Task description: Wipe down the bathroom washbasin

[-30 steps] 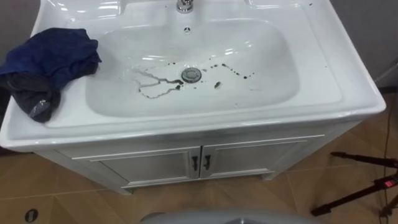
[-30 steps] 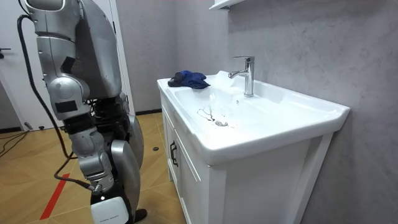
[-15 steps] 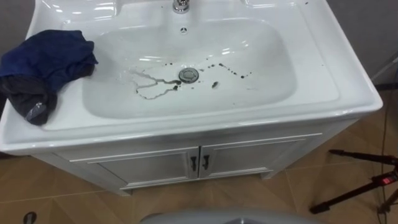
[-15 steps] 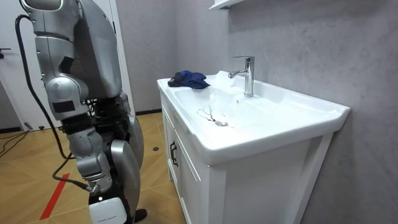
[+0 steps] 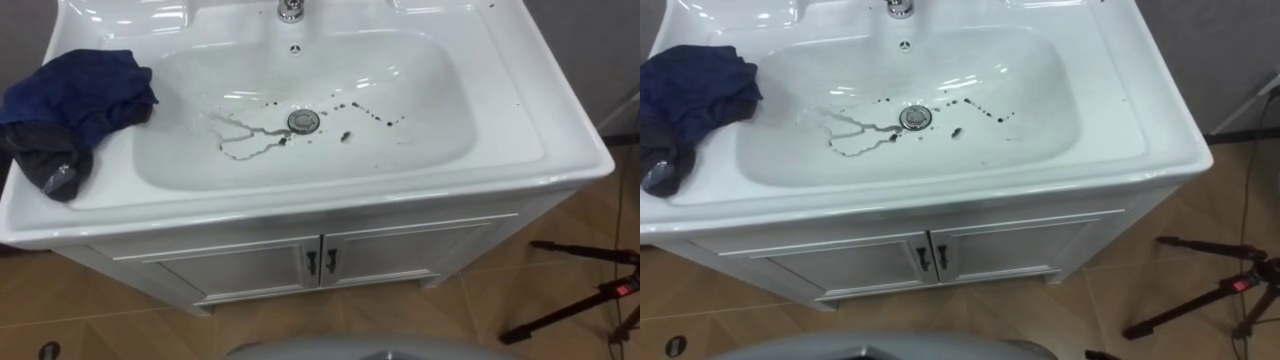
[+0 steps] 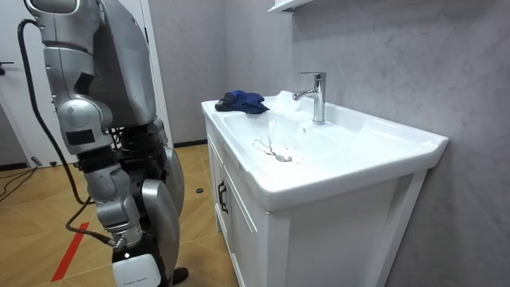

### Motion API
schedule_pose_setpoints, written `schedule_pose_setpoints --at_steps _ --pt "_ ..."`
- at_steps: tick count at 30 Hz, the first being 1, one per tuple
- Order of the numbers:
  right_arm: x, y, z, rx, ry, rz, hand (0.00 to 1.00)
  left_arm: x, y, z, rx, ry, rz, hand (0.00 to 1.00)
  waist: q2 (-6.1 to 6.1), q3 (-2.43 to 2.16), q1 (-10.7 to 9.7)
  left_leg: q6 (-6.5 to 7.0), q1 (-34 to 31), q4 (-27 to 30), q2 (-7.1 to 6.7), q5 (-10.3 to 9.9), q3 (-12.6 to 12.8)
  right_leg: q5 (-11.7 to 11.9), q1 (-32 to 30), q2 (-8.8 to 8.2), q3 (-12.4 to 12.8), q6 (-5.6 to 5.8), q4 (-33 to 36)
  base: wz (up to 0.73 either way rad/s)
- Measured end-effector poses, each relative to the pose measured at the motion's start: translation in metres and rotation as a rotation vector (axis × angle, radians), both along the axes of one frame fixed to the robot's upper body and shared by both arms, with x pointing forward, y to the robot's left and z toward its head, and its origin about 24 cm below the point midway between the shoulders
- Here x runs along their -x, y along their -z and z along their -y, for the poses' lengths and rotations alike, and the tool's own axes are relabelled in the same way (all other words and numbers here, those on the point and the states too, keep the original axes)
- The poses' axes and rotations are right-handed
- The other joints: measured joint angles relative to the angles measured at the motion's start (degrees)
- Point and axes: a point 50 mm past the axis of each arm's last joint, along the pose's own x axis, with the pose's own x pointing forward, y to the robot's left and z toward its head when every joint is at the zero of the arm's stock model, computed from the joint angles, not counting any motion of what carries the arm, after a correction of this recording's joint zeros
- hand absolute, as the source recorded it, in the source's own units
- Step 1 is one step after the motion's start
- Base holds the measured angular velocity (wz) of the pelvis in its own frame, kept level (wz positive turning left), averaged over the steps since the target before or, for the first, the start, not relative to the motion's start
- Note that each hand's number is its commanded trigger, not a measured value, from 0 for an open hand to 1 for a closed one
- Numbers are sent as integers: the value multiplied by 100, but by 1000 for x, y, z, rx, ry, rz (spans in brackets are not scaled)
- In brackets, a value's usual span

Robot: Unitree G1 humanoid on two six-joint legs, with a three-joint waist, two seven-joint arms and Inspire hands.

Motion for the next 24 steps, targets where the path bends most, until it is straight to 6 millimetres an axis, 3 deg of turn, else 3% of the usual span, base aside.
schedule_pose_setpoints --at_steps 7,11,17,24 --pt "1 0 2 15 12 -5 0 -1 -1 -5 -65 -55 31 0 35 1 -15 0 28 7 -1 1 -3 0 30 -4 -6 0 -7 0" --pt "2 0 2 20 -26 -17 0 1 -2 -6 -95 -116 44 0 -11 18 -8 1 33 17 -2 1 -13 0 30 -6 -8 0 -1 0" --pt "3 0 2 26 -63 -39 0 8 -1 -5 -107 -198 48 0 -33 -8 0 1 35 29 -1 2 -22 0 39 -8 -22 -1 3 0" --pt "4 0 3 27 -55 -62 0 22 -3 -13 -132 -468 81 0 -22 -11 56 1 70 34 -2 1 -43 -17 82 -22 -63 -3 7 0"
